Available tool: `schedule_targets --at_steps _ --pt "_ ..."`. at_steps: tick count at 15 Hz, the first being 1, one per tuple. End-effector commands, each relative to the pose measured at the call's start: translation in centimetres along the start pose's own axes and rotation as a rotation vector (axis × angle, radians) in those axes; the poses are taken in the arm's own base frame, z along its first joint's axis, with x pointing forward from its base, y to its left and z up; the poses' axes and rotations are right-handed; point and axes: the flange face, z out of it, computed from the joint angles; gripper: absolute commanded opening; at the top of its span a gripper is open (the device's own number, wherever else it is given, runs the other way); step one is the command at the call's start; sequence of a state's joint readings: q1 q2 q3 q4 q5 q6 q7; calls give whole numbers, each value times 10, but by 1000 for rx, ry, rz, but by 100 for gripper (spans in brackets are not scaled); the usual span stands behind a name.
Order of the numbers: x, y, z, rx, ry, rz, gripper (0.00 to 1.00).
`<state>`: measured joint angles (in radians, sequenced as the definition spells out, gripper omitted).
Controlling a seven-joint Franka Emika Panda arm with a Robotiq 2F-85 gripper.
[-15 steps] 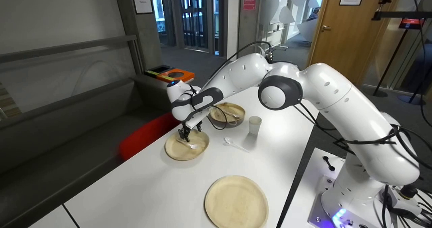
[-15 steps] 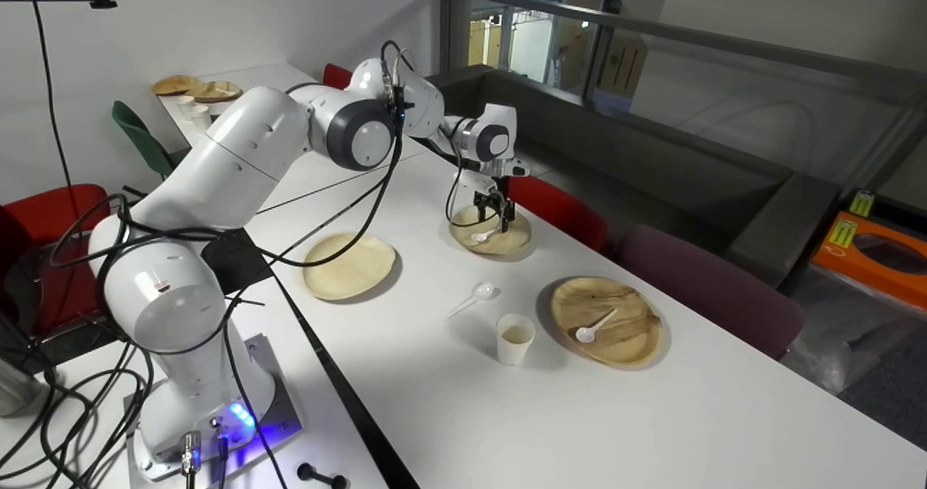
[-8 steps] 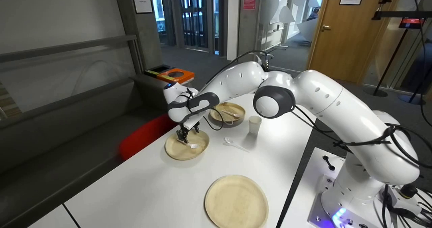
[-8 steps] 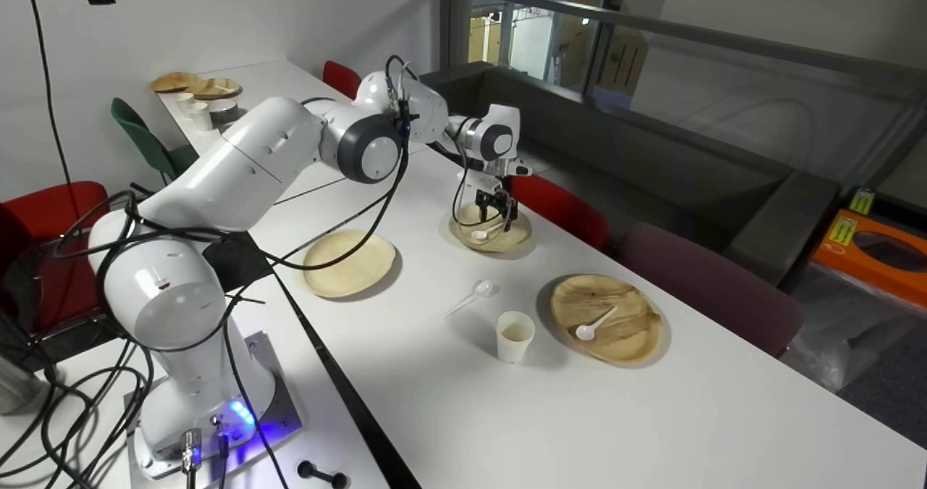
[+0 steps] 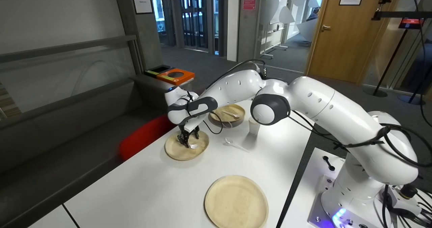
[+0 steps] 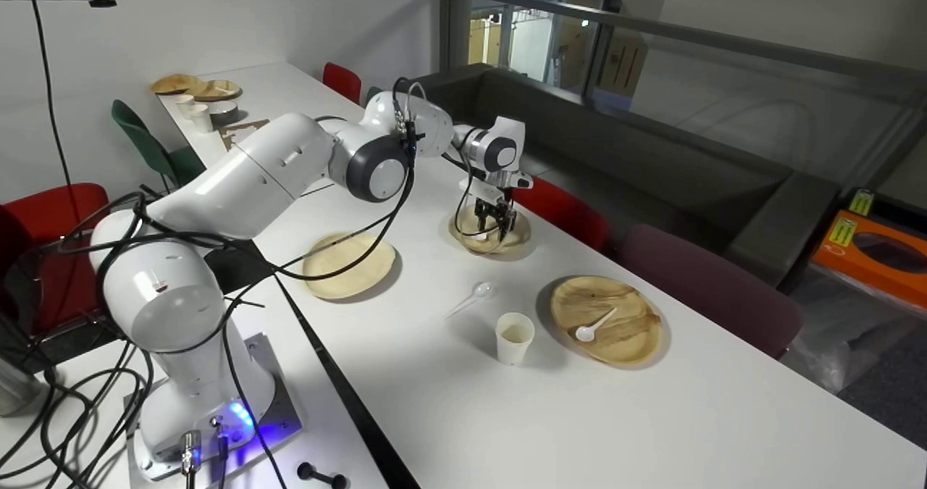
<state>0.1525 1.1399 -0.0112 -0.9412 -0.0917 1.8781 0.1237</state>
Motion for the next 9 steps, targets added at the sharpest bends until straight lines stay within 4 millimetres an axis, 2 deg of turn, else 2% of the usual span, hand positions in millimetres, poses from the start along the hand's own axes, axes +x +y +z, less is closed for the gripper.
schedule_targets --at_steps 1,7,9 --pt "4 2 -6 47 -23 -25 53" --pt "3 6 -8 61 -37 -18 5" --pt "3 11 -10 65 -36 -14 0"
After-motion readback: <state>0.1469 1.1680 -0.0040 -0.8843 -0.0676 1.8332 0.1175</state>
